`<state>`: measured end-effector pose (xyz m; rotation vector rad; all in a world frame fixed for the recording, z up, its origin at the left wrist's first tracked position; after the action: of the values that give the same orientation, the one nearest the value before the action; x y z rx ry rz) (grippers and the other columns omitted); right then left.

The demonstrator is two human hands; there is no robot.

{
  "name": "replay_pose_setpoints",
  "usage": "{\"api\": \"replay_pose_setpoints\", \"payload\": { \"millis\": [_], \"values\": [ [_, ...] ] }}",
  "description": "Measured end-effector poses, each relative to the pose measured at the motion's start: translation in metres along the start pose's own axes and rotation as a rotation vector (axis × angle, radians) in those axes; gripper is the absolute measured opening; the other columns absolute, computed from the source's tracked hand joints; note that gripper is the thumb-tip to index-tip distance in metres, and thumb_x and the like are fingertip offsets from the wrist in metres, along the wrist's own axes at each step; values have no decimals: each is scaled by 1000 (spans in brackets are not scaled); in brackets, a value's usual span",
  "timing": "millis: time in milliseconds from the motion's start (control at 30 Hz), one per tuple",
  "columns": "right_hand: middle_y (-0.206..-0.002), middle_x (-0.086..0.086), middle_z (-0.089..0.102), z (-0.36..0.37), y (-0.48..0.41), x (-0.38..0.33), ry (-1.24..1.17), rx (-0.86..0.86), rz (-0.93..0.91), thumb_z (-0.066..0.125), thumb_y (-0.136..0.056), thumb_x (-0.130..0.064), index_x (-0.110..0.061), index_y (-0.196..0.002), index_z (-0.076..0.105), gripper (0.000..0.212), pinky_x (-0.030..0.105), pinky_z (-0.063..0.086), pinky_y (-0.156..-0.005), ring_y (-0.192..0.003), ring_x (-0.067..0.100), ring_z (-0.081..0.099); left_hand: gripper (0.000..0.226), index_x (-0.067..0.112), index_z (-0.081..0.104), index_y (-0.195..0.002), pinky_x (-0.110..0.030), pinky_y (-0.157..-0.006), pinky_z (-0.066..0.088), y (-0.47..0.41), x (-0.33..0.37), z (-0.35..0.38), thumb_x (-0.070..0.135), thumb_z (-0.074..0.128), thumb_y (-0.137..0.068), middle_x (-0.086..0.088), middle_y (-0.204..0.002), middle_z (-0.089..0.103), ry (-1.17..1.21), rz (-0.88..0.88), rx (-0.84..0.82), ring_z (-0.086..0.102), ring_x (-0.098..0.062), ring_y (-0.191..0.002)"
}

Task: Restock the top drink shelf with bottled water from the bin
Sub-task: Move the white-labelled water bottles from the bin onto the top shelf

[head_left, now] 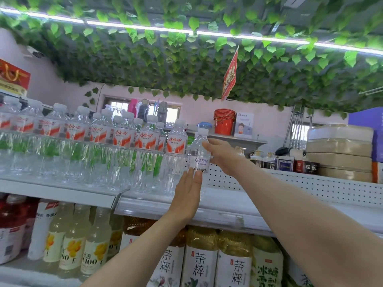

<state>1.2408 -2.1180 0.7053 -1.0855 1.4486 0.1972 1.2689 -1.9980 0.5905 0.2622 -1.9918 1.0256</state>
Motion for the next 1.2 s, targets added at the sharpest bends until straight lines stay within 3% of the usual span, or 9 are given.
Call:
{"api": "replay_pose_setpoints", "payload": {
  "millis": [167,267,333,500,600,667,733,867,1200],
  "values": [
    [-130,15,67,-5,13,-1,156,73,6,57,-104,-32,-10,-131,63,35,49,51,-106,-121,32,63,69,26,9,-160,-41,-125,3,-1,-1,0,61,14,-100,9,-167,3,-25,-5,9,1,-7,-152],
    [-135,11,62,-12,28,-1,318,74,7,58,-102,-41,-12,-141,55,49,51,51,-105,-118,31,62,71,26,12,-160,-42,-125,6,4,2,-2,63,15,-100,8,-166,7,-9,-23,33,4,-9,-152],
    [-137,6,58,-22,40,-5,420,92,-26,59,-100,-44,-15,-148,46,57,48,51,-104,-110,24,61,72,24,15,-159,-43,-125,8,6,5,-4,65,16,-99,7,-166,11,-9,-36,68,7,-12,-152],
    [-140,6,56,-62,81,-21,565,115,-82,61,-99,-42,-20,-149,42,58,38,50,-94,-119,24,57,71,17,25,-157,-46,-123,17,21,25,-5,61,16,-101,0,-164,24,-121,-49,168,19,-19,-151],
    [-139,7,56,-85,114,-23,631,79,-85,64,-98,-41,-21,-150,41,60,32,47,-84,-113,23,57,76,17,28,-156,-50,-121,21,38,40,3,66,15,-99,-5,-162,28,-168,-74,189,23,-25,-149],
    [-143,7,53,-98,138,-19,672,44,-68,65,-98,-40,-23,-149,40,60,34,48,-88,-116,24,56,80,15,28,-156,-50,-121,21,52,47,11,69,17,-97,-8,-161,27,-215,-106,206,23,-28,-148],
    [-149,7,49,-109,161,-11,717,7,-38,67,-97,-40,-25,-149,41,60,38,49,-98,-129,26,53,82,14,25,-156,-48,-120,20,70,53,21,69,21,-97,-11,-162,26,-242,-133,226,22,-30,-149],
    [-153,6,47,-123,207,12,816,-47,-4,71,-94,-37,-24,-149,42,64,34,41,-101,-136,27,48,79,13,24,-157,-48,-119,20,109,56,44,65,30,-98,-13,-161,25,-319,-161,216,20,-32,-148],
    [-148,10,51,-120,315,130,882,-196,188,74,-90,-35,-26,-149,43,67,36,49,-95,-128,29,54,62,24,40,-149,-48,-115,31,227,-18,116,58,45,-98,-11,-156,33,-404,-303,97,30,-32,-144]
  ]
}}
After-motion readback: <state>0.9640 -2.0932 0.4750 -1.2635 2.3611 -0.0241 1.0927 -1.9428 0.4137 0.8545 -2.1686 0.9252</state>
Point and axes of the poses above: each hand's wrist, its own y-axis away from the middle knuckle, its own z-axis out of the palm, x = y × z, the point moved 8 cm from there along -y, towards the middle knuckle
